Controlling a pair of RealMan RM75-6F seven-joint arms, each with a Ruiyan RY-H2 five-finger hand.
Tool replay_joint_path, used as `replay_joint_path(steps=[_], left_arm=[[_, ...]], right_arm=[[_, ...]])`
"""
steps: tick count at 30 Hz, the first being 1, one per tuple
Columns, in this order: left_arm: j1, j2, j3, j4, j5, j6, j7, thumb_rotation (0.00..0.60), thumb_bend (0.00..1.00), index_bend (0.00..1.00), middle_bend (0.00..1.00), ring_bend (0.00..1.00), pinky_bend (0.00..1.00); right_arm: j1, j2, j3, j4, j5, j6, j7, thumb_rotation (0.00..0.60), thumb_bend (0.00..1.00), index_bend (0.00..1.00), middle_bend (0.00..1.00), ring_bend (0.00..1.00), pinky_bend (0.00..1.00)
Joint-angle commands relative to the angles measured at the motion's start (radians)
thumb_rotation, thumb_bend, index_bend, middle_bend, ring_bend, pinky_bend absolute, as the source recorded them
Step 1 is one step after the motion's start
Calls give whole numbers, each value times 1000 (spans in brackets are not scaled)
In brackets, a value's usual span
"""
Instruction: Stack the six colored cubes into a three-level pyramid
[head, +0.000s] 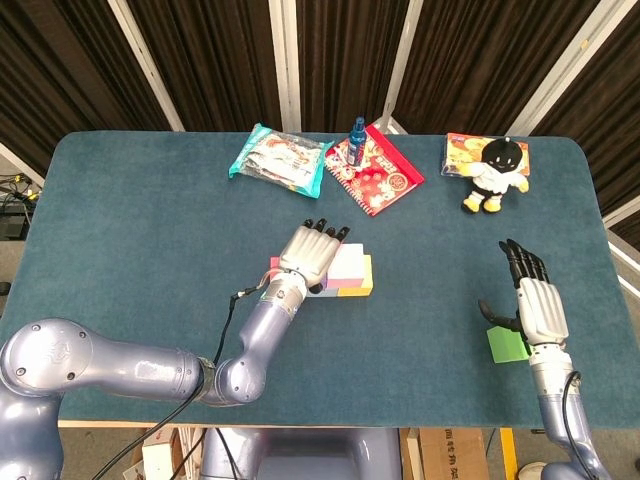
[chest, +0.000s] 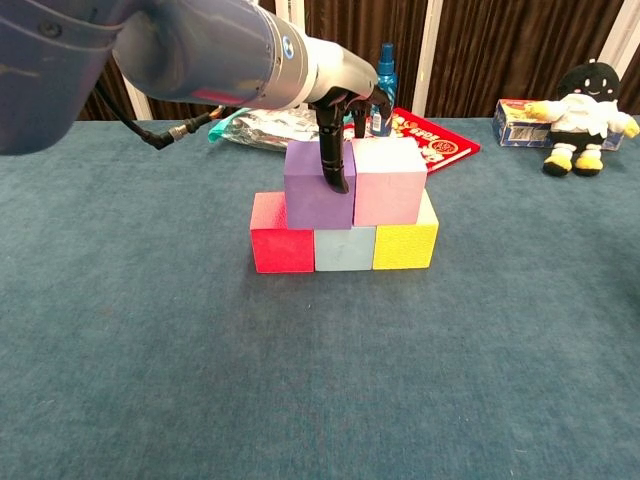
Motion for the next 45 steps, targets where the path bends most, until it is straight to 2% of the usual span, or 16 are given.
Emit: replay_joint_path(steps=[1,45], left_arm=[[1,-1,-1,1,0,1,1,600,269,0,171,76,136],[13,-13,-12,11,-6,5,32,600,269,0,168,76,136]], right_arm=[[0,0,-1,0,0,0,0,600,329,0,0,0,0],[-2,0,-3,0,-2,-2,1,600,329,0,0,0,0]])
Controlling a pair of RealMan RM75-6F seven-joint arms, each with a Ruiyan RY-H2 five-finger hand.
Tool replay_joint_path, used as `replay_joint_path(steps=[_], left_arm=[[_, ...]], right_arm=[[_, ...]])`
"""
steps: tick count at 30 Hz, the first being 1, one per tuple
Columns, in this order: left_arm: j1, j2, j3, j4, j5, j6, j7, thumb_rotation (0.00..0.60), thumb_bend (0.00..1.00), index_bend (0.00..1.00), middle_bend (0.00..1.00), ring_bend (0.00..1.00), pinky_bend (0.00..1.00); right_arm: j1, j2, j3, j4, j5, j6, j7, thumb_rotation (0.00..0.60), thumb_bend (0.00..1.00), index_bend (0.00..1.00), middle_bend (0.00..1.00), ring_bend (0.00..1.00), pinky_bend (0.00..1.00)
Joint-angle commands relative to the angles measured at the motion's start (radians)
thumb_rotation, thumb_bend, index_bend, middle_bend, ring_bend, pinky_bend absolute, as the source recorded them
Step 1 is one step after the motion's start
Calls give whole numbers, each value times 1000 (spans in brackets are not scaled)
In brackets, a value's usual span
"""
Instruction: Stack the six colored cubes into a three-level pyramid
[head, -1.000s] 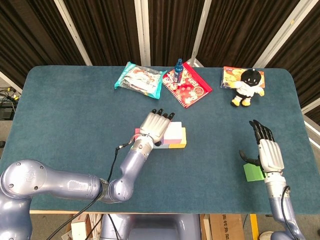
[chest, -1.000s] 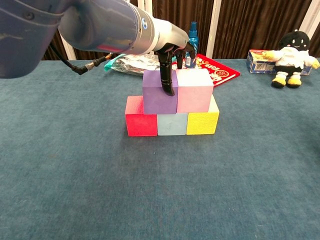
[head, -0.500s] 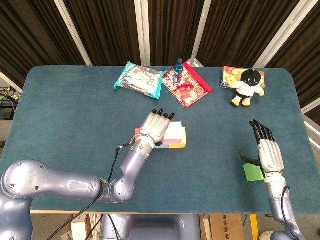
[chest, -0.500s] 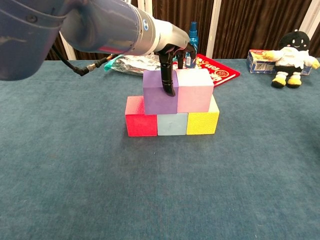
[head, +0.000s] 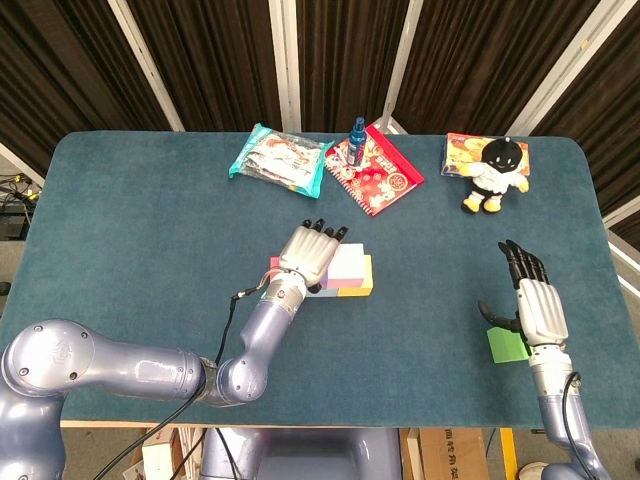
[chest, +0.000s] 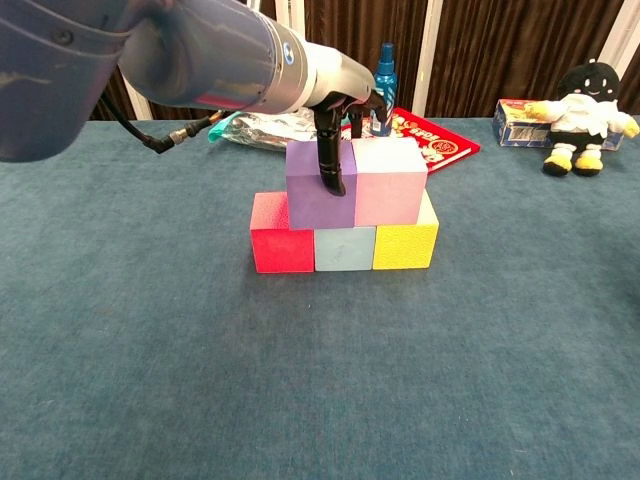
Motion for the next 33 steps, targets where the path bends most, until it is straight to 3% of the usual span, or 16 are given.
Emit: replay_joint_path(steps=[1,10,20,28,33], left_arm=[[2,1,1,-1,2,1,0,600,269,0,168,76,136],[19,23,-13,-35,22,5,-24,600,269,0,166,76,136],[97,158,-29,-211,95,35,-107,600,188,0,152,76,135],[215,305,-1,-382,234,87,-206,600,180,0,149,76,135],[361,432,64,-490,403,147,-313,600,179,0,141,76,132]], right_arm=[[-1,1,0,0,1,1,1,600,329,0,0,0,0],[-1,0,0,4,-1,1,2,600,329,0,0,0,0],[-2,0,-1,7,0,3,-6,600,328,0,0,0,0],[-3,0,-3,8,-5,11,-21,600,329,0,0,0,0],[-6,3,0,8,-5,20,-29,600,329,0,0,0,0]])
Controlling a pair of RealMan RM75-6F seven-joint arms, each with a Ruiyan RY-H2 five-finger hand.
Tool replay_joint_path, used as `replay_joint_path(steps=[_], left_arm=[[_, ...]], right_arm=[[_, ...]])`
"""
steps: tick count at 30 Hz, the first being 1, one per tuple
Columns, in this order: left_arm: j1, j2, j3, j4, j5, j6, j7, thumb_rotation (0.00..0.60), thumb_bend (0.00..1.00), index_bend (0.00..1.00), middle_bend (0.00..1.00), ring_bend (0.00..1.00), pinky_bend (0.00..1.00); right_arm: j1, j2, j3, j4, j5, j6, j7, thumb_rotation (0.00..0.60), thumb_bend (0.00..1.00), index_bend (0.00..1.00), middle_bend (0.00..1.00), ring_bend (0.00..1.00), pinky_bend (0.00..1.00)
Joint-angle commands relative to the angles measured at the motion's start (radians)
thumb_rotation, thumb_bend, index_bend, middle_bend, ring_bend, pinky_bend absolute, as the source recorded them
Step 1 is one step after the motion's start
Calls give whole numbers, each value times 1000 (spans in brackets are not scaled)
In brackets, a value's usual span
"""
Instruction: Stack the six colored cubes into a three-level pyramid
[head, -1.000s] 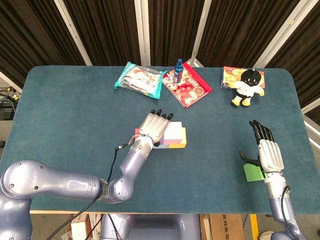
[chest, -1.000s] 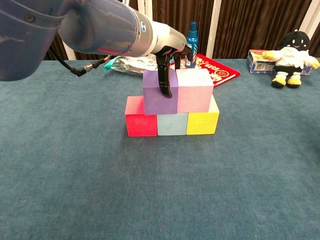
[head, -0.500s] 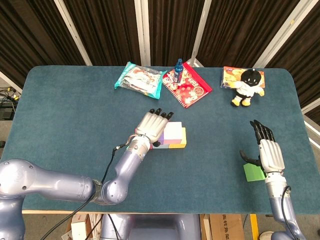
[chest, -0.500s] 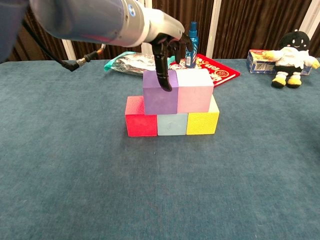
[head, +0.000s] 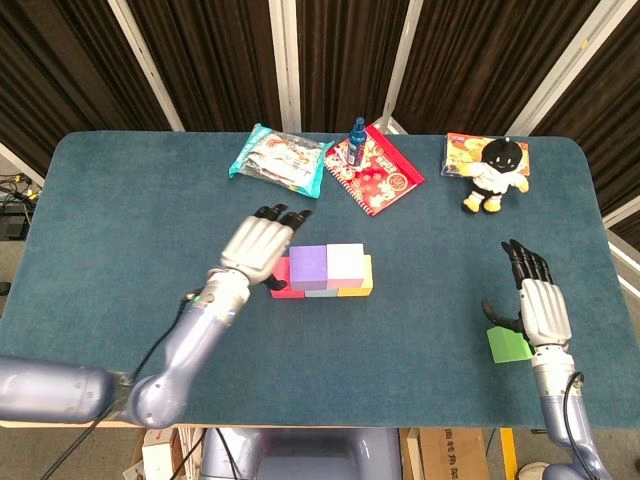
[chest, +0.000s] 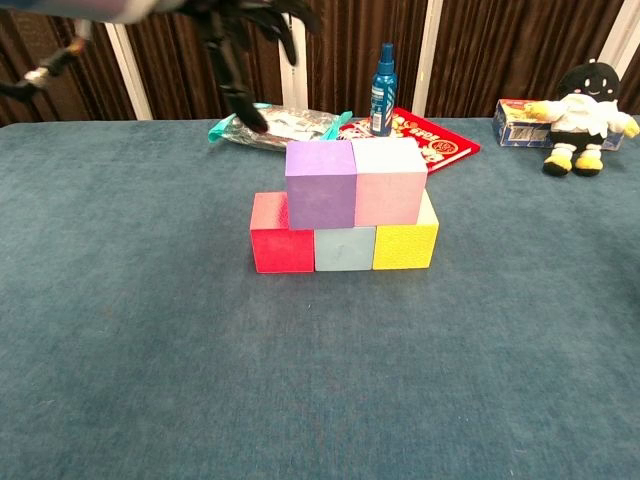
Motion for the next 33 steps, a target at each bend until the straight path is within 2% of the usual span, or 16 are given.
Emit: replay_joint_path(steps=[1,7,10,14,17,25,33], left_arm=[[130,112,63,-90,147,56,-102,600,180,0,140,76,131],[306,231,159,-150,366,130,-218,600,178,0,122,59,119],[417,277,233,-164,515,189,-279,600,168,0,114,56,115],[557,300,325,-148,708,275,-358,600,152,0,96,50,109],[653,301,377,-121,814,339,-405,600,141,0,88,42,103],[810,309,431,-63,979,438,-485,600,127,0,76,40,99],[863,351,421,-45,1048,433,-544,600,127,0,66,40,99]], right_arm=[[-1,2,0,-2,-1,3,-6,600,329,0,0,0,0],[-2,5,-5,-13,-16,15,-26,600,329,0,0,0,0],[-4,12,-8,-33,-26,21,-36,600,329,0,0,0,0],[-6,21,-14,-53,-45,35,-61,600,329,0,0,0,0],[-8,32,-21,-69,-58,42,-85,600,313,0,0,0,0],[-11,114,-67,-129,-56,-9,-173,600,295,0,0,0,0],[-17,188,-129,-172,-69,-66,-236,600,294,0,0,0,0]])
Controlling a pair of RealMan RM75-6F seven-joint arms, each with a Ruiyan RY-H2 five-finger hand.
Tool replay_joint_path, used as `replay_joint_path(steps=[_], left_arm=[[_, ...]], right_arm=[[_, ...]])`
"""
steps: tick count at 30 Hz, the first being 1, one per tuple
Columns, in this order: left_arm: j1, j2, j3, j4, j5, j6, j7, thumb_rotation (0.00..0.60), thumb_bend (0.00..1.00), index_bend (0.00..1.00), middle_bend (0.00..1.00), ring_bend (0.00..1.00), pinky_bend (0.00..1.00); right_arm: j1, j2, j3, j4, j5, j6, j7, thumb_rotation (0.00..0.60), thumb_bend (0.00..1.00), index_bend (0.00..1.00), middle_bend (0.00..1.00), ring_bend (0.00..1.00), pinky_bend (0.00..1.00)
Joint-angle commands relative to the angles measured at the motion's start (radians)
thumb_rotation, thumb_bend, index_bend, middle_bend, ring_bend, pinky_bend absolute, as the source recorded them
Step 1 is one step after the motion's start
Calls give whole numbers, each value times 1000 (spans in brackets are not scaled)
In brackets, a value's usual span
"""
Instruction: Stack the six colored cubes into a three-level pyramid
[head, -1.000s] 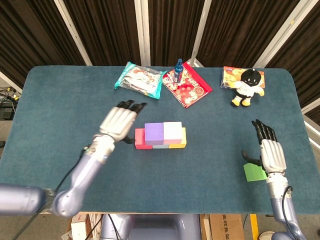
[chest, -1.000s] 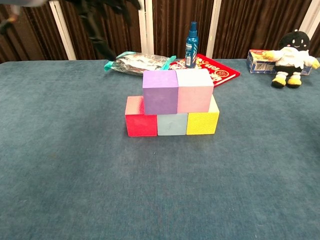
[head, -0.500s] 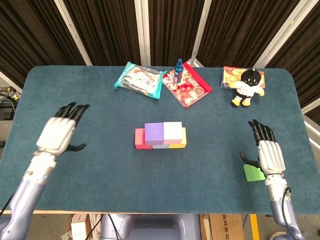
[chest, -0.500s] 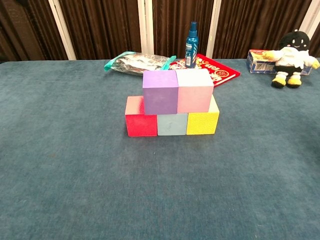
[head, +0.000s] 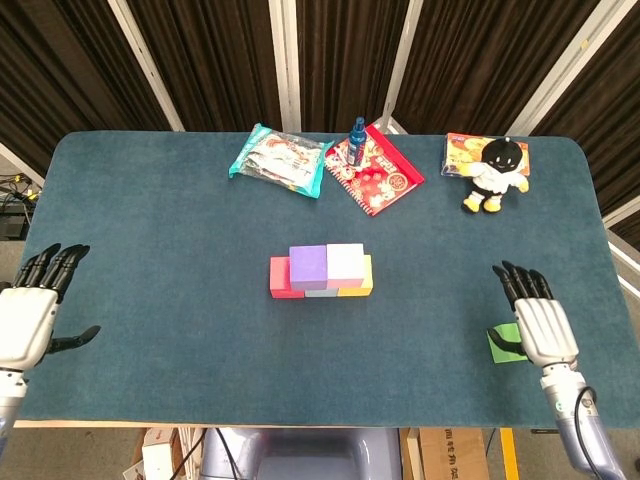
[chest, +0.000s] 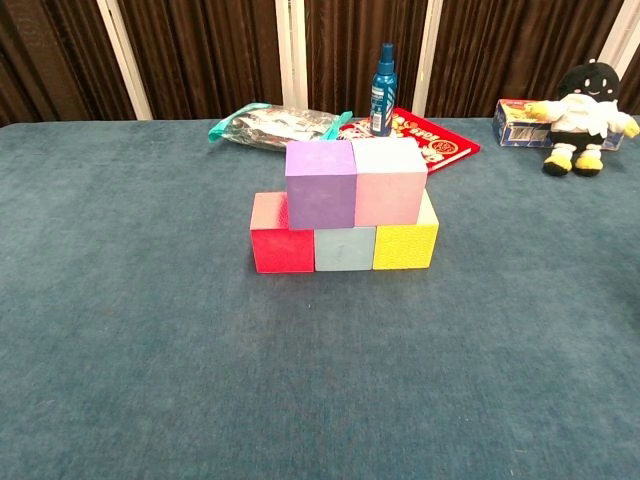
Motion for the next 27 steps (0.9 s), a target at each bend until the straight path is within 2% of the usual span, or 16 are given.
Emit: replay_joint_path(steps=[1,11,18,27], left_arm=[[14,11,-10,1,17,-4,-16,600,127,0,66,40,99],[49,25,-34,-16,62,-40,-40,600,127,0,66,40,98],[65,16,-58,-14,64,-68,-29,600,127,0,66,40,99],[84,18,-90,-10,61,-90,-41,600,127,0,66,40,99]], right_arm=[[-3,18,-19,-18,-12,-12,-18,600,294,0,0,0,0],[-5,17,-63,-46,-8,-53,-62,600,295,0,0,0,0],[6,-4,-64,-28,49,-78,-107,600,294,0,0,0,0],[33,19,-85,-10,130,-154,-180,600,294,0,0,0,0]])
